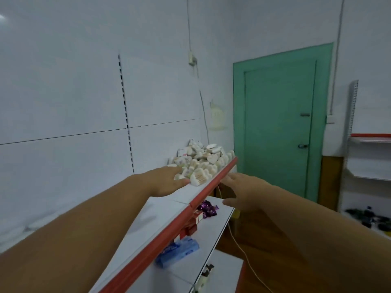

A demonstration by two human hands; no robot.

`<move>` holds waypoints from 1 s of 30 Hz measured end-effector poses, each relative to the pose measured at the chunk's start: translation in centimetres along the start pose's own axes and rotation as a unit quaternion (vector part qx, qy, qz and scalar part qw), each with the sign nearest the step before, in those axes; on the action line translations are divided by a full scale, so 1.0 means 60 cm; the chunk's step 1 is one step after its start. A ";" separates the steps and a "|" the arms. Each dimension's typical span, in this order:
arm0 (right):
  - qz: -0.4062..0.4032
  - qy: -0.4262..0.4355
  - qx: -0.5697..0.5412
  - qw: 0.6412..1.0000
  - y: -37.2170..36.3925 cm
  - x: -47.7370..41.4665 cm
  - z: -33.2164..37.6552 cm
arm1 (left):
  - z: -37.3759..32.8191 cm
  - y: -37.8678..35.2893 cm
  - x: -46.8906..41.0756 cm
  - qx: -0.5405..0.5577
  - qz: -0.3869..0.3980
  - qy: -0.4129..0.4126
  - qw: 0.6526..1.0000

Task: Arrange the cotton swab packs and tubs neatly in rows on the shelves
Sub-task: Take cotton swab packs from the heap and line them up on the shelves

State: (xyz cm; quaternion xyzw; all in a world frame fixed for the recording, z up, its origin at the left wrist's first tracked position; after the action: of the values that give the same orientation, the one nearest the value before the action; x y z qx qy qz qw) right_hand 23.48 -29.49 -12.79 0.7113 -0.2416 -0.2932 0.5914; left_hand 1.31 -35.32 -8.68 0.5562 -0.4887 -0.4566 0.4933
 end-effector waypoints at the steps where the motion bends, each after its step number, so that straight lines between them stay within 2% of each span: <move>1: -0.001 -0.010 -0.004 1.000 -0.005 -0.010 -0.028 | -0.009 -0.004 -0.025 -0.003 -0.001 -0.005 1.000; 9: 0.015 0.033 -0.009 0.999 -0.106 -0.198 -0.162 | 0.017 -0.047 -0.264 -0.003 -0.004 -0.008 1.000; 12: 0.029 0.047 -0.002 0.998 -0.116 -0.261 -0.217 | 0.026 -0.064 -0.354 -0.011 0.000 -0.002 1.000; 16: 0.006 0.074 -0.028 0.997 -0.121 -0.334 -0.289 | 0.025 -0.081 -0.458 0.005 -0.003 0.015 1.000; 19: -0.005 0.132 -0.039 0.991 -0.150 -0.394 -0.324 | 0.010 -0.109 -0.508 0.029 -0.016 0.048 0.998; 24: -0.032 0.246 -0.037 0.968 -0.203 -0.482 -0.380 | -0.034 -0.202 -0.524 0.031 -0.094 0.115 0.988; 30: -0.044 0.387 0.016 0.921 -0.242 -0.557 -0.428 | -0.071 -0.249 -0.537 0.071 -0.157 0.250 0.953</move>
State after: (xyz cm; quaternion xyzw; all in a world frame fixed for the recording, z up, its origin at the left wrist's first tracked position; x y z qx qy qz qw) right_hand 17.70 14.21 -19.35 0.7888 0.0326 -0.0169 0.6135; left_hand 3.51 -2.32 -22.28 0.7559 -0.2872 -0.3388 0.4809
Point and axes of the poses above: each hand's wrist, its own x-axis away from the middle knuckle, its own y-axis out of the back of the hand, z = x × y, the point moved 2 cm from there along -x, towards the middle knuckle, and after that the axes turned 10 degrees about y, right-handed, at the moved point
